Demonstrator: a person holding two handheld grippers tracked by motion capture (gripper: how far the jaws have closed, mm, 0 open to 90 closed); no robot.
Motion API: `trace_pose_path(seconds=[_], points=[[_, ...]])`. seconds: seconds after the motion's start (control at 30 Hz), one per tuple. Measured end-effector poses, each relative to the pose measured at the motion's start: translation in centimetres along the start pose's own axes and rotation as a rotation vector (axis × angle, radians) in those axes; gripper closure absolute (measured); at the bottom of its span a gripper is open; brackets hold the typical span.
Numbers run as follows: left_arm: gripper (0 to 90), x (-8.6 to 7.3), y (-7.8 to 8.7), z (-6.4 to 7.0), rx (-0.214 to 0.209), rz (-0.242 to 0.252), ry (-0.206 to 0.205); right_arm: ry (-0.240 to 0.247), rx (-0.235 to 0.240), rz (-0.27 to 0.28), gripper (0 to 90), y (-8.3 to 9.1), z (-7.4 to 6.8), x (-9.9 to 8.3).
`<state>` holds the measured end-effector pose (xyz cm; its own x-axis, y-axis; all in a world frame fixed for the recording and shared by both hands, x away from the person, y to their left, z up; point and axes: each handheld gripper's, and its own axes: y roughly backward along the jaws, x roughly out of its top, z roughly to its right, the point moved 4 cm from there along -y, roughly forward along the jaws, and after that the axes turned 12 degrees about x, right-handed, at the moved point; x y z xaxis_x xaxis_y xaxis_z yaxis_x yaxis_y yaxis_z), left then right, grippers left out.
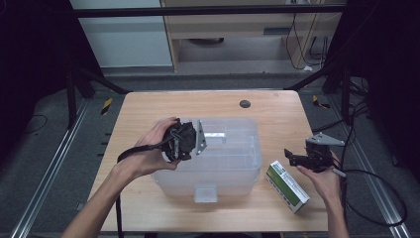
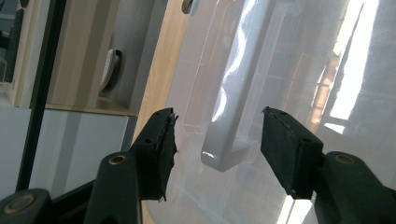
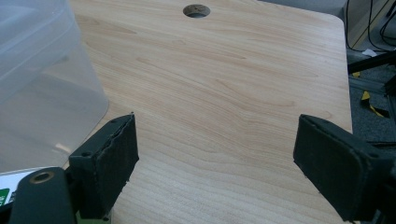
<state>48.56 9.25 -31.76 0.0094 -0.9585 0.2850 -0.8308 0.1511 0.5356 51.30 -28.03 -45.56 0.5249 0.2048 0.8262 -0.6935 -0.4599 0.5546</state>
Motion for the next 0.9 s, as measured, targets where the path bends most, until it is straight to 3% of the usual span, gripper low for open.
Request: trace_pose_path(seconds=[0.63,0.9], points=[[53.9,0.2,-1.0,0.4,0.008,-0.020,-0.041,0.005,0.006,-0.009,14.5,-0.2,-0.1,-0.1],[57.9,0.4,-1.3,0.5,0.015,-0.021,-0.078,0.003,0.009,-0.013,14.6,-0.2,-0.1,-0.1]])
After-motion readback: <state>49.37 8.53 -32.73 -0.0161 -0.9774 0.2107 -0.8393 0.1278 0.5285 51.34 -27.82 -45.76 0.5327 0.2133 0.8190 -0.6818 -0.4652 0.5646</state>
